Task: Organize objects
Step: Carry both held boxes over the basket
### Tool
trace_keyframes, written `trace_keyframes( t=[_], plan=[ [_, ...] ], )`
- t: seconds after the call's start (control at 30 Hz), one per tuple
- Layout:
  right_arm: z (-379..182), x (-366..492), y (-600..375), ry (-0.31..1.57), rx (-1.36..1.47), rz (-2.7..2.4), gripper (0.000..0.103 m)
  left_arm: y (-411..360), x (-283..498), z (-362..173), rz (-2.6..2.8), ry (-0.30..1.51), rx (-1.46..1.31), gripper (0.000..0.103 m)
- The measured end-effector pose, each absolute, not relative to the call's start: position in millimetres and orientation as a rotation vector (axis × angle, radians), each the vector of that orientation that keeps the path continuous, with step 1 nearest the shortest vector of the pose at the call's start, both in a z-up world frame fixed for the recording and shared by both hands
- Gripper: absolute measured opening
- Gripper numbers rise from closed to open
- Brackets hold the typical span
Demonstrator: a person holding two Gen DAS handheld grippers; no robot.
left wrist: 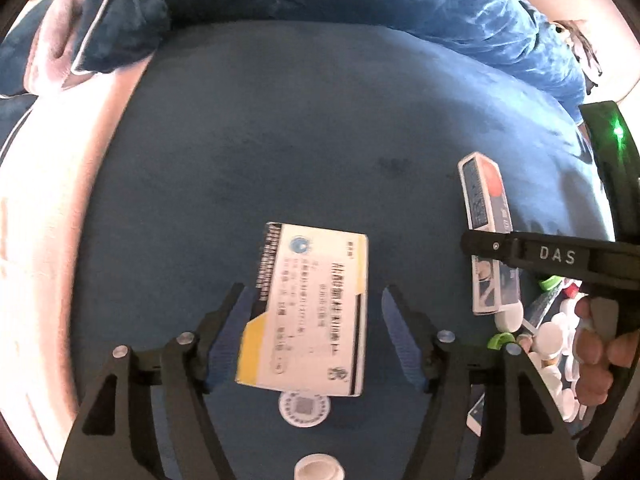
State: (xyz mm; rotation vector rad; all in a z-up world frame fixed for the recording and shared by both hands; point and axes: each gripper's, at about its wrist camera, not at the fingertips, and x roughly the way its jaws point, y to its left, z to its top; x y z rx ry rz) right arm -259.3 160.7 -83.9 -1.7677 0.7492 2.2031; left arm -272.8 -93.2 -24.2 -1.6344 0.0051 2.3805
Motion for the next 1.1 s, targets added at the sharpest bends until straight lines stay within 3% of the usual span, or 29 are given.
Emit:
trace_keyframes(
  t=[0.17,0.23,0.3,0.33,0.57,0.8,1.1],
  plan=[
    [-81,-261,159,0.732,-1.777,2.23,0.039,-86,-276,-33,2.343,0.101,-1.692,0.087],
    [-81,-261,159,0.73,-1.783,2.237,0.039,-84,-282,-41,2.326,0.139,-1.741,0.087],
    [-83,-262,155,0.73,-1.786,2.245,0.039,-88,-282,-45,2.312,0.1,-1.748,0.084],
    [-82,-262,154,0.726,-1.785,2.252,0.039,-91,-280,-43,2.324,0.089,-1.73,0.068],
    [-54,-232,155,0.694,-1.754,2.305,0.038,-88,-267,-16,2.368,0.012,-1.639,0.068],
    [0,-158,186,0.691,-1.647,2.3,0.038,-17,-243,44,2.317,-0.023,-1.453,0.068],
    [50,0,277,0.933,-1.318,2.133,0.038,117,-172,110,2.152,0.061,-1.297,0.068]
  ],
)
